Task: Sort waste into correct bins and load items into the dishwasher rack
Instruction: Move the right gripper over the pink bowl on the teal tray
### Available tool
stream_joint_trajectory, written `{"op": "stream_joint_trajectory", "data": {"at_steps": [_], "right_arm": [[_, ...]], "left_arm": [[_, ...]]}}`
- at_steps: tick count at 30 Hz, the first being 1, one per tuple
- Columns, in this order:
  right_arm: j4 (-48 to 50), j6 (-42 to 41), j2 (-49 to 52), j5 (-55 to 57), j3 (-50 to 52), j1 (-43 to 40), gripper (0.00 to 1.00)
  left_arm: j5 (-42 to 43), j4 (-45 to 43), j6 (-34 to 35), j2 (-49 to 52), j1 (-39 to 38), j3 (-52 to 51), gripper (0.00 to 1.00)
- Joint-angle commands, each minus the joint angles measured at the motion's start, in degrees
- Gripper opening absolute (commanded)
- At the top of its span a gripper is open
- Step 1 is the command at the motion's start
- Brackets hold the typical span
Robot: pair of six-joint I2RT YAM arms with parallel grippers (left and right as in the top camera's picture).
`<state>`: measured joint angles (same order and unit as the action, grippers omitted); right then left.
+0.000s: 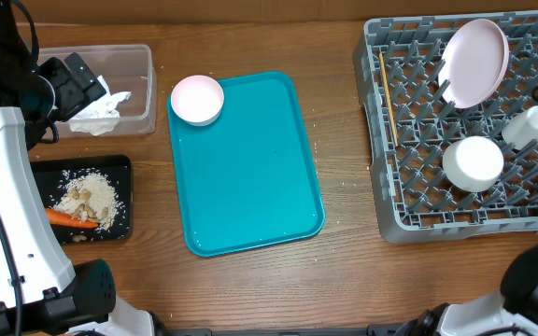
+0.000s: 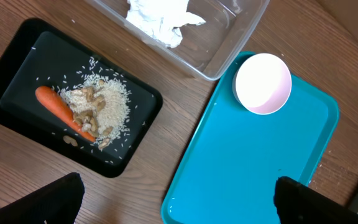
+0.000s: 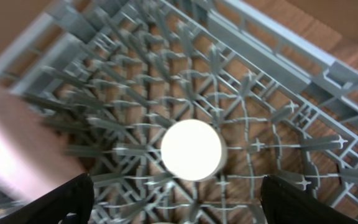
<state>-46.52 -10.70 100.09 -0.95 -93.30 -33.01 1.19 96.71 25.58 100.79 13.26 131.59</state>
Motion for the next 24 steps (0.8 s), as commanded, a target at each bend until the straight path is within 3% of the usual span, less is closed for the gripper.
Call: {"op": "stream_joint_trajectory", "data": {"at_steps": [1,5,7,13,17,19,24], "right_arm": [[0.4,-1.7,-8.7,-8.7,-0.5,0.6,0.87],[2.3,-1.2,-14.8,-30.0,-0.5,7.1,0.88],[4.3,-1.2,-15.9,-33.3,-0.5,13.6,0.90],[12.9,-1.3,-11.3,-27.7,-0.5,37.3,0.90],[23.0,-1.3,-1.4,-20.6,-0.5,52.7,0.73],[27.5,-1.3,3.6,-17.3,-0.5,57.2,0.68],[39.7,-9.2,18.0,-8.5,-0.5,64.4,0.67]], "left_arm": [[-0.5,0.1,0.6,0.0,0.2,0.0,1.00],[-0.5,0.1,0.6,0.0,0.2,0.0,1.00],[-0.5,0.1,0.6,0.0,0.2,0.0,1.00],[-0.5,0.1,0.6,0.0,0.2,0.0,1.00],[-0.5,0.1,0.6,0.0,0.2,0.0,1.00],[-0.5,0.1,0.6,0.0,0.2,0.0,1.00],[-0.5,0.1,0.6,0.0,0.2,0.0,1.00]]}}
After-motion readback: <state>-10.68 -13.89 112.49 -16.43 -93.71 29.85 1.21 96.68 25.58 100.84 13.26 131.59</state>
